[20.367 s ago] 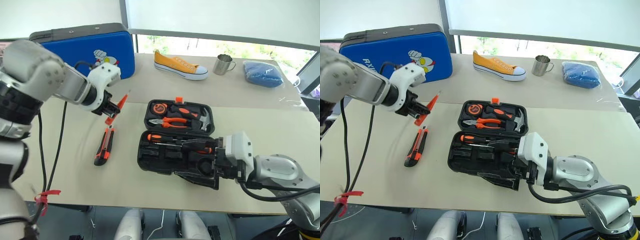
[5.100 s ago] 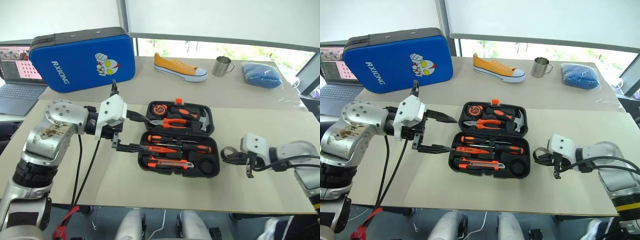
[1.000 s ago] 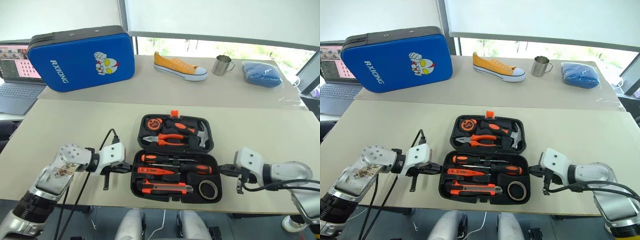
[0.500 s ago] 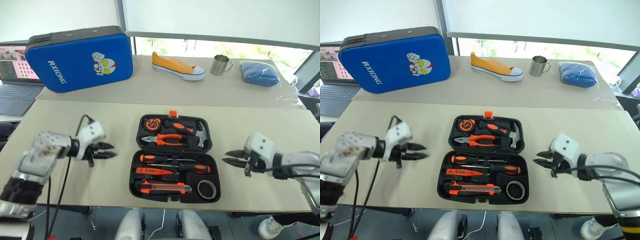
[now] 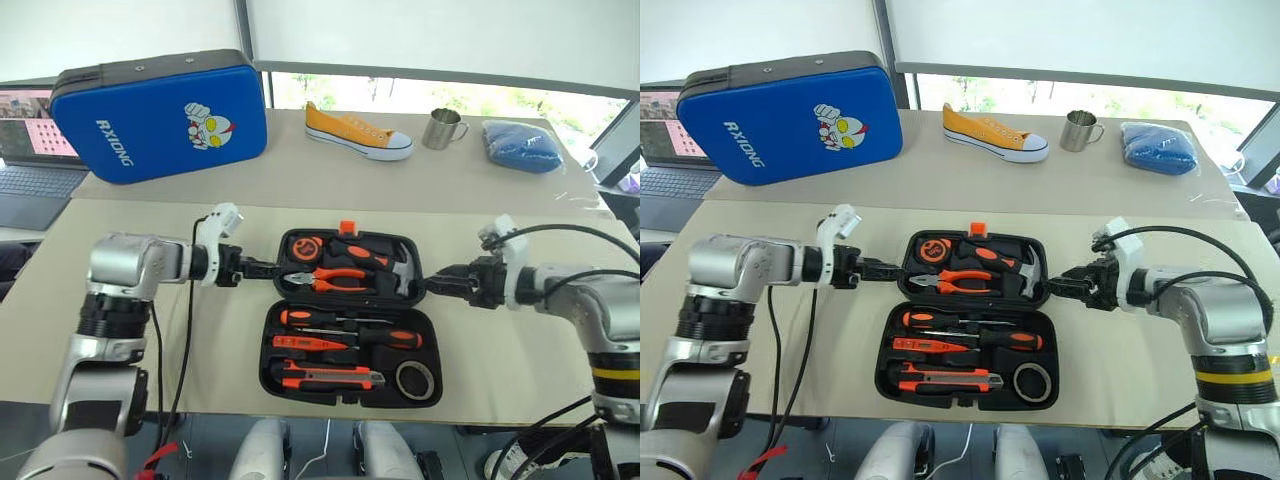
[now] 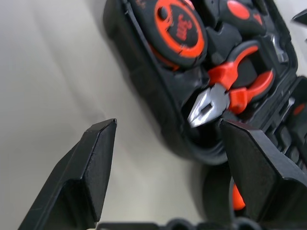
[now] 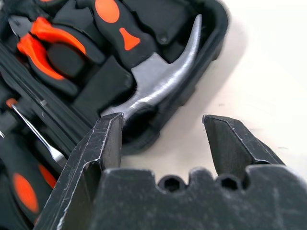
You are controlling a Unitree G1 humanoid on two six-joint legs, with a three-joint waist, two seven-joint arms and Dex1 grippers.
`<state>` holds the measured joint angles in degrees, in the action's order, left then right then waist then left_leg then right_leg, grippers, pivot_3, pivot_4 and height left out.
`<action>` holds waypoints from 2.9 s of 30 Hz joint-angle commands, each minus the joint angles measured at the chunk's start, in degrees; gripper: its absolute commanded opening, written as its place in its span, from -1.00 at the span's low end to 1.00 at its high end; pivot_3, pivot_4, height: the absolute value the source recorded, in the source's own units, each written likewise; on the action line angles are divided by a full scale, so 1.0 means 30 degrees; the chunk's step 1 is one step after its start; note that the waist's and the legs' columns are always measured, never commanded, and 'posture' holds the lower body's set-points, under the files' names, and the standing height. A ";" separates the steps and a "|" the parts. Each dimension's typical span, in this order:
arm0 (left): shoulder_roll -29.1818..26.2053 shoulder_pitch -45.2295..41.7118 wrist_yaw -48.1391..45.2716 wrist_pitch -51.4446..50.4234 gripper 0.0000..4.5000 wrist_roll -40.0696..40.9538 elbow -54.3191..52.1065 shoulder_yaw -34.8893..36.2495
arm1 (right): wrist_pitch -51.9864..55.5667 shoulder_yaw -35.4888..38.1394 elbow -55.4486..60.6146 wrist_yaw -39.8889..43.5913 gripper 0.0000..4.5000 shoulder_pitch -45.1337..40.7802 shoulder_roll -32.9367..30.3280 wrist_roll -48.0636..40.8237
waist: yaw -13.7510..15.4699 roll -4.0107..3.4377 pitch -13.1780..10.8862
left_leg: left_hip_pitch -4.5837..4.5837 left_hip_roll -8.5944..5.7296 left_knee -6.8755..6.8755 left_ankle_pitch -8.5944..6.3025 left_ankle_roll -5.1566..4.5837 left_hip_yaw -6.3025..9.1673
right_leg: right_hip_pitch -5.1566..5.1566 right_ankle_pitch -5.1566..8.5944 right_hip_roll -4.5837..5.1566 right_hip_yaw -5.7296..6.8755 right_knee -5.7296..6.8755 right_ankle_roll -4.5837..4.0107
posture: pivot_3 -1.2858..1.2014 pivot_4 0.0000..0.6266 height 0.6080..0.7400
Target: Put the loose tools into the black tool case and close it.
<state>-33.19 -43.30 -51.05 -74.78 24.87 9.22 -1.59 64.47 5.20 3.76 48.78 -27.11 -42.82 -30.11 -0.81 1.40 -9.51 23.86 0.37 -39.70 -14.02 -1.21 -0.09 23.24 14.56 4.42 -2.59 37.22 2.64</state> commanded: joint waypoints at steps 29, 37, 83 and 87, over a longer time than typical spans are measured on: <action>0.0344 0.1818 0.0582 0.2512 -1.00 0.1247 -0.2309 -0.0513 | -0.0502 0.0628 0.0580 -0.1004 -0.98 0.0289 0.0931 -0.1057 | 0.0034 -0.0013 0.0025 | -0.0028 0.0006 0.0008 0.0000 0.0003 0.0007 | -0.0036 -0.0001 0.0015 0.0001 -0.0016 0.0004 | 0.03 -0.52 1.00; 0.2261 0.1212 0.2289 0.8096 -1.00 0.0216 -0.3838 0.0677 | -0.2781 0.2064 0.1487 -0.2734 -0.98 -0.1881 0.2732 -0.0767 | 0.0045 -0.0007 0.0014 | 0.0118 0.0006 -0.0006 0.0027 0.0048 0.0006 | 0.0119 -0.0022 0.0033 -0.0014 0.0005 0.0022 | 0.03 -0.52 1.00; -0.1779 1.5016 0.2860 1.9845 0.71 -0.2633 -0.9601 0.3567 | -2.0582 0.6881 0.9210 0.0683 0.51 1.8379 -0.1979 0.2189 | 0.0041 -0.0039 0.0070 | -0.0340 -0.0022 0.0263 0.0032 0.0052 -0.0023 | -0.0320 0.0004 0.0140 -0.0021 -0.0173 0.0048 | 0.03 -0.52 1.00; -0.6520 1.2664 -0.1503 1.6954 1.00 -0.0492 -0.6427 0.4990 | -1.6447 1.1551 1.1603 0.6624 0.56 2.3995 -0.3704 -0.2823 | 0.0283 -0.0016 0.0057 | -0.0350 0.0046 0.0282 0.0031 0.0054 -0.0013 | -0.0333 0.0058 0.0092 0.0039 -0.0164 -0.0017 | 0.03 -0.52 1.00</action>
<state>-50.31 -1.20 -50.96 -21.32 20.68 -12.84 10.95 10.59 35.43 34.43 62.06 42.59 -53.23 -32.09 0.04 1.35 -9.34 22.80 0.61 -38.85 -13.93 -1.05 -0.11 22.23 14.77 4.56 -2.41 36.70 2.52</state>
